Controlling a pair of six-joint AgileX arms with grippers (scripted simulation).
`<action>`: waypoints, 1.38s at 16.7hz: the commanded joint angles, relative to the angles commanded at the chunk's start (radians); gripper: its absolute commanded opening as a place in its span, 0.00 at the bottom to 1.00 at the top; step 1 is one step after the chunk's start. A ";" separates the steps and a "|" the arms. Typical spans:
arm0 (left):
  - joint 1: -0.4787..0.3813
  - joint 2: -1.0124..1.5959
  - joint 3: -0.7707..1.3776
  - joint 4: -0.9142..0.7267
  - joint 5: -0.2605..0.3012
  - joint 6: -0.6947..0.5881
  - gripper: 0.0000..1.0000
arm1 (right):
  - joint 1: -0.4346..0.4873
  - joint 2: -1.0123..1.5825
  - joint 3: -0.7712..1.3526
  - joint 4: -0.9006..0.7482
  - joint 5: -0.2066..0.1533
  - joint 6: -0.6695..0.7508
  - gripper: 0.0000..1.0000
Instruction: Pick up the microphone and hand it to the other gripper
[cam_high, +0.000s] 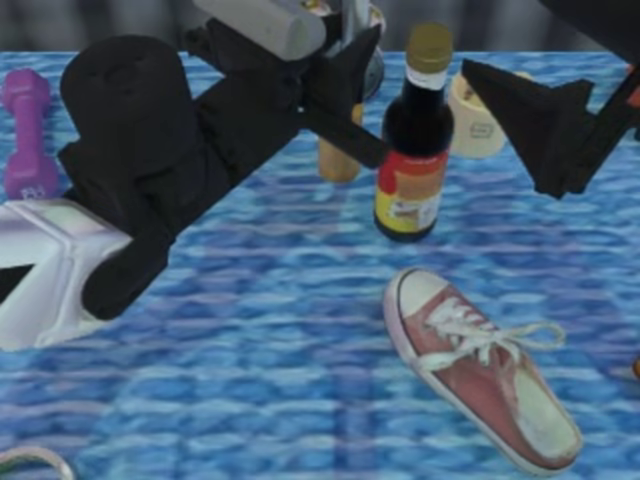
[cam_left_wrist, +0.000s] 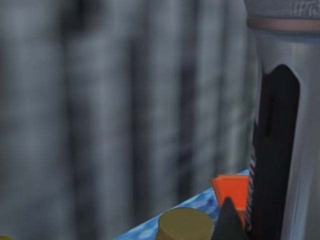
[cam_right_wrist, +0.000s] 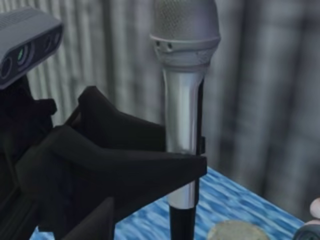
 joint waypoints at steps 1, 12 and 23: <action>0.000 0.000 0.000 0.000 0.000 0.000 0.00 | 0.014 0.044 0.029 0.012 -0.022 0.000 1.00; 0.000 0.000 0.000 0.000 0.000 0.000 0.00 | 0.061 0.166 0.116 0.039 -0.042 0.002 1.00; 0.000 0.000 0.000 0.000 0.000 0.000 0.00 | 0.203 0.476 0.362 0.100 0.103 0.008 1.00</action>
